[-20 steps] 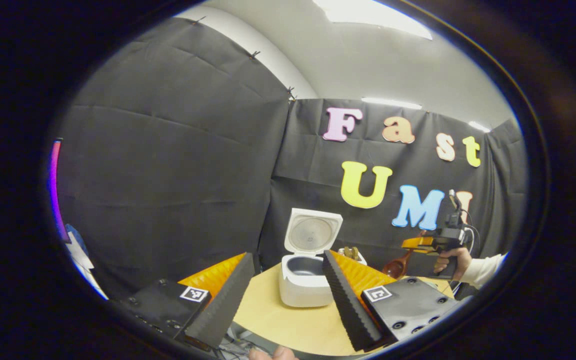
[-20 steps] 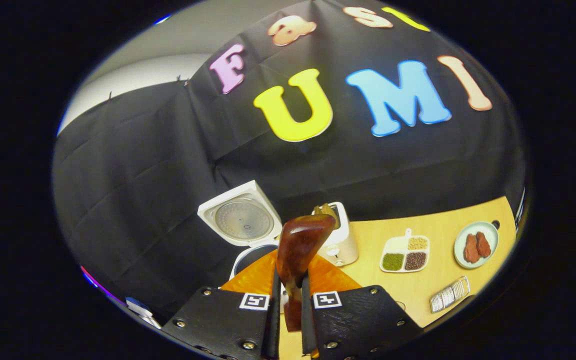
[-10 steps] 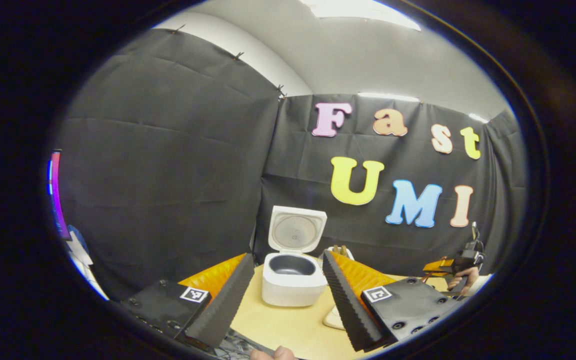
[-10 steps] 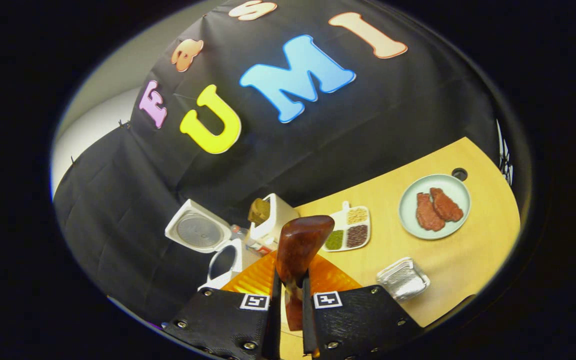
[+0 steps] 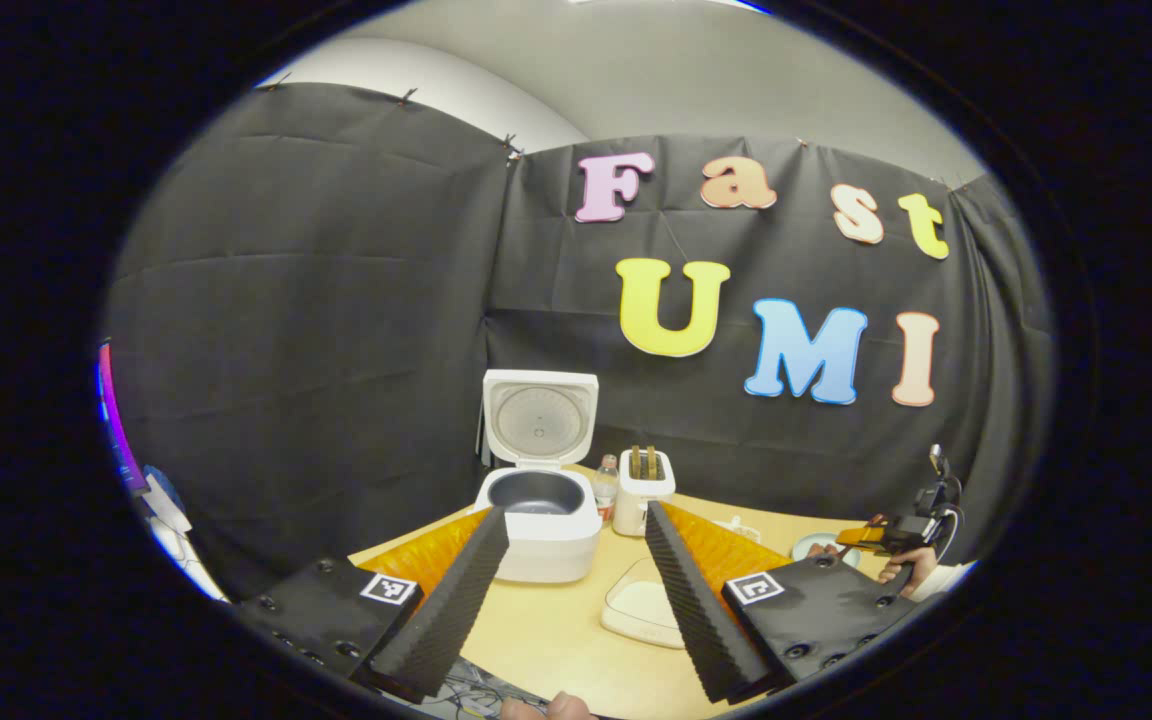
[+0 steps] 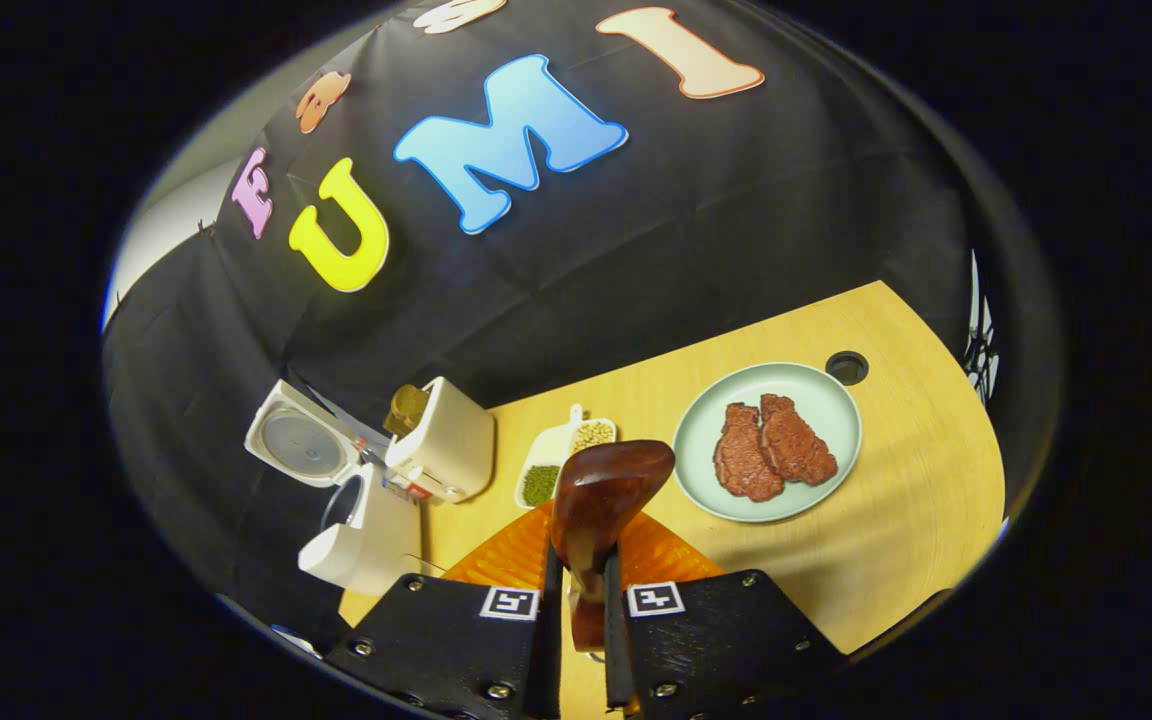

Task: Close the left gripper, press the button to open the rice cooker; take a wooden spoon from the chopstick holder with the right hand, scoop a spoonful of rice and pour it into the rice cooker, then put the wooden spoon back into the chopstick holder.

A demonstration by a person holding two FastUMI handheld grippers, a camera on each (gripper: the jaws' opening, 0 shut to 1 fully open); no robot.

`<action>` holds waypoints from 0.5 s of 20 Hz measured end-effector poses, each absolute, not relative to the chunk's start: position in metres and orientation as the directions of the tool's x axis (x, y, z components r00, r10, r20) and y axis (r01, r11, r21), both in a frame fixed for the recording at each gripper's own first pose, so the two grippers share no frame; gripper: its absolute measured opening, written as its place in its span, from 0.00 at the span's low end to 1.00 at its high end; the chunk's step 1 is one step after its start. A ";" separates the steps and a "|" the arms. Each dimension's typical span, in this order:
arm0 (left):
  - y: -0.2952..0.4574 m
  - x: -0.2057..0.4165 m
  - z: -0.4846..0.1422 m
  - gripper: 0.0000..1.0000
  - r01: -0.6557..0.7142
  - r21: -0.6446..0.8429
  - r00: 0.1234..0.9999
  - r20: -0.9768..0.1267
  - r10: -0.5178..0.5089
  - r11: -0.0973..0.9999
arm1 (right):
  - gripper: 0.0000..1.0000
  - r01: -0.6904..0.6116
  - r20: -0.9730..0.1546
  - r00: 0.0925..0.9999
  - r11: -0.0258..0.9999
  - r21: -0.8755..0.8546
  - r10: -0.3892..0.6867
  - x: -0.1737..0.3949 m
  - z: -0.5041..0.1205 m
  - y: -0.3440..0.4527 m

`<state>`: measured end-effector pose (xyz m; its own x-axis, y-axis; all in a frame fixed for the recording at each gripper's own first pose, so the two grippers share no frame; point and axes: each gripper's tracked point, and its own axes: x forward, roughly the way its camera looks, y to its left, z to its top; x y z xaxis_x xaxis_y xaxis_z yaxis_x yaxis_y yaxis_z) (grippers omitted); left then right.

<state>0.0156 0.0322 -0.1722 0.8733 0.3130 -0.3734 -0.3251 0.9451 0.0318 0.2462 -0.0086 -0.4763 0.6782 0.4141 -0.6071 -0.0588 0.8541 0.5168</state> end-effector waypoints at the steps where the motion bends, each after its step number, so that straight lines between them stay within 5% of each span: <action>1: 0.028 0.020 -0.175 0.93 -0.318 0.039 0.871 -0.382 0.309 0.947 | 0.18 -0.061 -0.622 0.667 0.861 0.504 0.411 0.242 -0.486 -0.006; 8: 0.010 0.044 -0.174 0.94 -0.288 0.050 0.880 -0.380 0.285 0.956 | 0.19 -0.022 -0.700 0.588 0.873 0.487 0.405 0.201 -0.517 -0.009; 10: 0.006 0.053 -0.173 0.94 -0.267 0.044 0.889 -0.374 0.264 0.963 | 0.30 0.019 -0.709 0.589 0.871 0.492 0.388 0.198 -0.514 -0.022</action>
